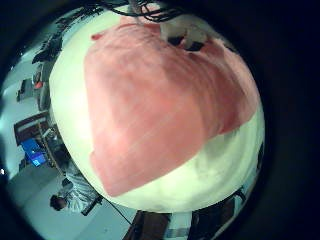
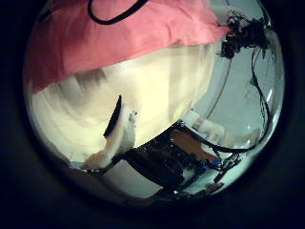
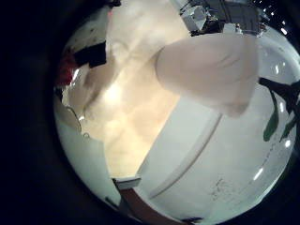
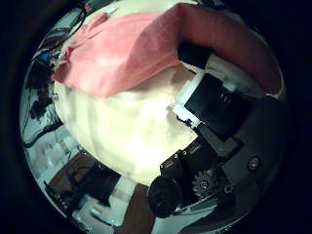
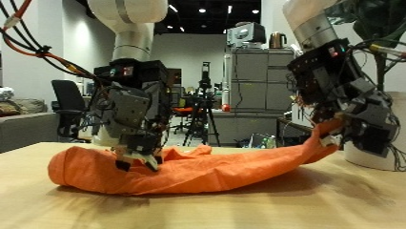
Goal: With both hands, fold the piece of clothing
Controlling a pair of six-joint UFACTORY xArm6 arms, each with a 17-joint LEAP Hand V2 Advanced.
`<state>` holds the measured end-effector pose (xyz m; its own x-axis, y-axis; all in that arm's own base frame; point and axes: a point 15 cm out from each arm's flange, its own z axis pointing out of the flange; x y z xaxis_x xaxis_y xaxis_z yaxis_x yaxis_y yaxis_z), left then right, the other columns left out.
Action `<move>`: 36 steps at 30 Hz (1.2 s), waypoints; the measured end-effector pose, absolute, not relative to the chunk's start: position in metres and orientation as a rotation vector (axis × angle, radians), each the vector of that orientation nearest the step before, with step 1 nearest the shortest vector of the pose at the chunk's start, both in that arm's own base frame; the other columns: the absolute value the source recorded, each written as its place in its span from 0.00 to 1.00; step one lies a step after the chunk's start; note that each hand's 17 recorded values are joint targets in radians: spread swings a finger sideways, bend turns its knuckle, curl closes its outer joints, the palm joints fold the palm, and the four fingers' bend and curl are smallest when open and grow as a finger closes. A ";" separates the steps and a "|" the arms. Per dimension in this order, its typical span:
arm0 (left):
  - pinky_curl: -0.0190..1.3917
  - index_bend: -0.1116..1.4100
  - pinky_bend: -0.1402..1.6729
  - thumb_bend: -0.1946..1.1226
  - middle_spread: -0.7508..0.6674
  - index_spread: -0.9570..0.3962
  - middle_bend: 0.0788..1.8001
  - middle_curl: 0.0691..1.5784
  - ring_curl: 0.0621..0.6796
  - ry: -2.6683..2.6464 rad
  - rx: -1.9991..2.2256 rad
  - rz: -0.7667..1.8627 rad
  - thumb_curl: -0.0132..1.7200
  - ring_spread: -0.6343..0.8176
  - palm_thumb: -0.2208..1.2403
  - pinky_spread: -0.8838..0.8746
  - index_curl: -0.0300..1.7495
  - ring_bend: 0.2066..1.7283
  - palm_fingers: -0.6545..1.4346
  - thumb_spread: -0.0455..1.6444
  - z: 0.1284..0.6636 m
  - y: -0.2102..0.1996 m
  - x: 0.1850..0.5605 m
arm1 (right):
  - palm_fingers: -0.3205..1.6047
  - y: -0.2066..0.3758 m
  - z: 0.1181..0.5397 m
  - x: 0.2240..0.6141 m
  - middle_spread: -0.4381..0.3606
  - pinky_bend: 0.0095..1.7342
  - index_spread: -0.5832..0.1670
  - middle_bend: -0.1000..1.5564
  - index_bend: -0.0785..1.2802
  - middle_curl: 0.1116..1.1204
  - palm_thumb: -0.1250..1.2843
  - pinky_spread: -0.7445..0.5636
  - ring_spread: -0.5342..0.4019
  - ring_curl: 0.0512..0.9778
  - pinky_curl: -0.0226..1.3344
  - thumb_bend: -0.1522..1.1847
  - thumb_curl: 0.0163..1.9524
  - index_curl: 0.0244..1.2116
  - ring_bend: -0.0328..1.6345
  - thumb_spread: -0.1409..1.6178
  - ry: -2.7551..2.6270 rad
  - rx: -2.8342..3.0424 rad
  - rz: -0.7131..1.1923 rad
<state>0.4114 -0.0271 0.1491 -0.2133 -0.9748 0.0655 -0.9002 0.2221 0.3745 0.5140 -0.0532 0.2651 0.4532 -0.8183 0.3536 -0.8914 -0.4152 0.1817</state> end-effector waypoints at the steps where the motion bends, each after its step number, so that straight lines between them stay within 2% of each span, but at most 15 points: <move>1: 0.24 0.19 0.26 0.14 0.65 0.76 0.06 0.15 0.28 -2.204 1.760 -0.375 0.17 0.75 0.49 0.75 0.20 0.16 0.32 0.78 0.147 -0.024 0.410 | 0.77 -0.053 0.276 0.513 0.39 0.71 0.42 0.84 0.82 0.65 0.95 0.33 0.37 0.62 0.52 0.20 0.36 0.67 0.83 0.53 -1.461 2.371 0.322; 7: 0.24 0.18 0.26 0.14 0.66 0.77 0.06 0.15 0.28 -2.210 1.741 -0.342 0.16 0.75 0.50 0.75 0.20 0.16 0.32 0.78 0.152 -0.018 0.405 | 0.77 -0.037 0.331 0.510 0.40 0.72 0.44 0.85 0.83 0.65 0.95 0.34 0.37 0.63 0.53 0.19 0.39 0.68 0.84 0.53 -1.480 2.417 0.448; 20: 0.24 0.18 0.27 0.14 0.65 0.77 0.06 0.15 0.28 -2.206 1.769 -0.111 0.17 0.75 0.52 0.74 0.20 0.17 0.32 0.78 0.209 -0.016 0.399 | 0.77 0.113 0.350 0.505 0.41 0.72 0.45 0.86 0.83 0.64 0.94 0.35 0.38 0.64 0.53 0.16 0.45 0.69 0.84 0.54 -1.200 2.626 0.537; 36: 0.24 0.19 0.26 0.15 0.65 0.77 0.06 0.15 0.27 -2.013 2.030 -0.019 0.18 0.74 0.59 0.74 0.20 0.18 0.32 0.79 0.243 0.085 0.361 | 0.76 0.285 0.340 0.511 0.41 0.72 0.45 0.86 0.83 0.64 0.94 0.34 0.37 0.64 0.53 0.13 0.50 0.69 0.84 0.56 -0.910 2.825 0.601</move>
